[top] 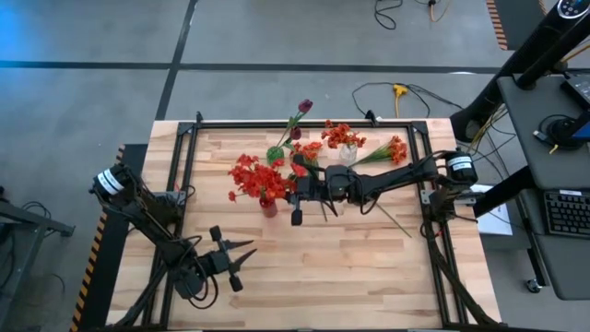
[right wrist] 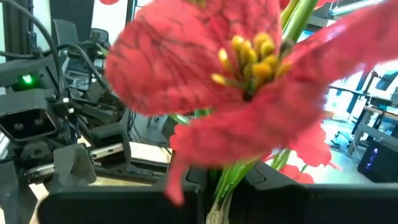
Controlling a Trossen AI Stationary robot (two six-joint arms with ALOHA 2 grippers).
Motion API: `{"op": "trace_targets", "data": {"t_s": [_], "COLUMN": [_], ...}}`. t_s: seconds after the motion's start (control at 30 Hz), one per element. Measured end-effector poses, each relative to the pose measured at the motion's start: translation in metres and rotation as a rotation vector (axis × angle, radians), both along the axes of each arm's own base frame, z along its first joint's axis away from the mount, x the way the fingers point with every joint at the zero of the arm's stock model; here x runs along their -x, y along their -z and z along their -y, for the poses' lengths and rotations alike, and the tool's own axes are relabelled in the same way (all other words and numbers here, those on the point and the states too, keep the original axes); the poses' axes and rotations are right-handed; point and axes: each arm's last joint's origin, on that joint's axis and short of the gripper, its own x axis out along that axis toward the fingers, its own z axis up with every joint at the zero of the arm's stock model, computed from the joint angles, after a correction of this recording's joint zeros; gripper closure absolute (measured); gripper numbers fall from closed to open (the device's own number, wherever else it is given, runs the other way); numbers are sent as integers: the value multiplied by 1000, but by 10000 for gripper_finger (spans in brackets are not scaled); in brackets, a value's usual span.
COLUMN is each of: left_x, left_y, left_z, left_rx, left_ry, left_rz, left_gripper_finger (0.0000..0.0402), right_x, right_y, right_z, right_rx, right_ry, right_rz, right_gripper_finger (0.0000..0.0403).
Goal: Sort flowers into vase by color
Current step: Put the red flowers into the red vase
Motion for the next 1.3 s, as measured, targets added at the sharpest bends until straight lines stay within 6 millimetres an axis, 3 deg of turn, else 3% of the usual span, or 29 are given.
{"op": "trace_targets", "data": {"t_s": [0.6, 1.3], "left_x": [0, 0], "left_y": [0, 0], "left_z": [0, 0], "left_rx": [0, 3], "left_ry": [-1, -1], "left_rz": [0, 1], "left_gripper_finger": [310, 310], "right_x": [0, -1], "right_y": [0, 8], "right_z": [3, 3], "right_rx": [-36, -67], "right_ry": [2, 2], "right_rz": [0, -88], "right_gripper_finger": [380, 229]}}
